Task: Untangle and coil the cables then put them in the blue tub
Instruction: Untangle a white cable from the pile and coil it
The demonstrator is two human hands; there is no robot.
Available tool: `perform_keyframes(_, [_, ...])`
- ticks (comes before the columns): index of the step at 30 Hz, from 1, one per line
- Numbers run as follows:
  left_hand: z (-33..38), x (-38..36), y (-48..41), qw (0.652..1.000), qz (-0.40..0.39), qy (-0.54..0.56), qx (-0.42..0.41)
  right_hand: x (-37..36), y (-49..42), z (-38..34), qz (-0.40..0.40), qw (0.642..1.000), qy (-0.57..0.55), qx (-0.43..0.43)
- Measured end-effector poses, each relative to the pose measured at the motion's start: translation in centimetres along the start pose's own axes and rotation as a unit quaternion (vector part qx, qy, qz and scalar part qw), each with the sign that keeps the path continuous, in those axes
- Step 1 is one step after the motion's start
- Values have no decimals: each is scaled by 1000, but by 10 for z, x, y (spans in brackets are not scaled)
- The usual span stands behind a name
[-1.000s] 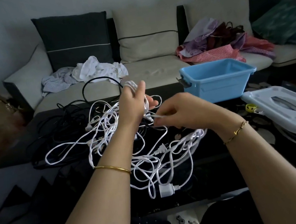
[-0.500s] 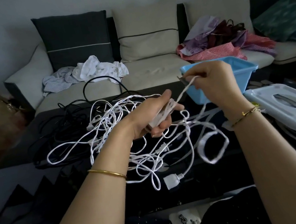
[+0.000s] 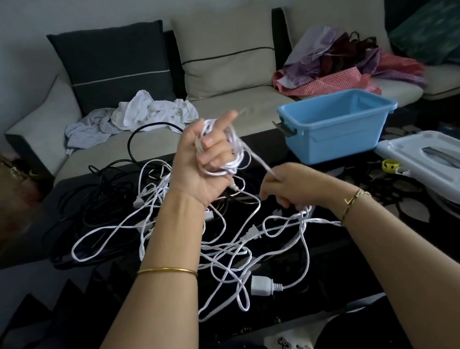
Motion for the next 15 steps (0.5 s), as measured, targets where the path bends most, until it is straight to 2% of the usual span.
perform_keyframes(3, [19,25,5,978,144,-19,-150,-13,13,-25,-96,988,111,48])
perform_keyframes(5, [25,35,9,959,210,-50,-183,-17,22,-38,-132,979,135,73])
perform_keyframes(7, [27,42,11,938,263,-91,-206,-14,28,-49,-127,979,128,91])
perform_keyframes(10, [23,42,10,903,295,-233,-208,8,31,-61,-20,987,114,113])
perform_keyframes(12, [19,37,10,854,291,-389,-186,24,31,-64,71,981,132,121])
perform_keyframes(15, [10,28,6,773,237,-566,-160,44,32,-60,189,969,112,112])
Point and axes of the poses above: each hand's wrist, its own y-axis away from the middle knuckle, its own x-axis out of the back of the hand, z = x × y, the point moved 6 cm from there along -y, towards the middle knuckle, and after that the axes turned 7 degrees about y, right-handed, at the moved point
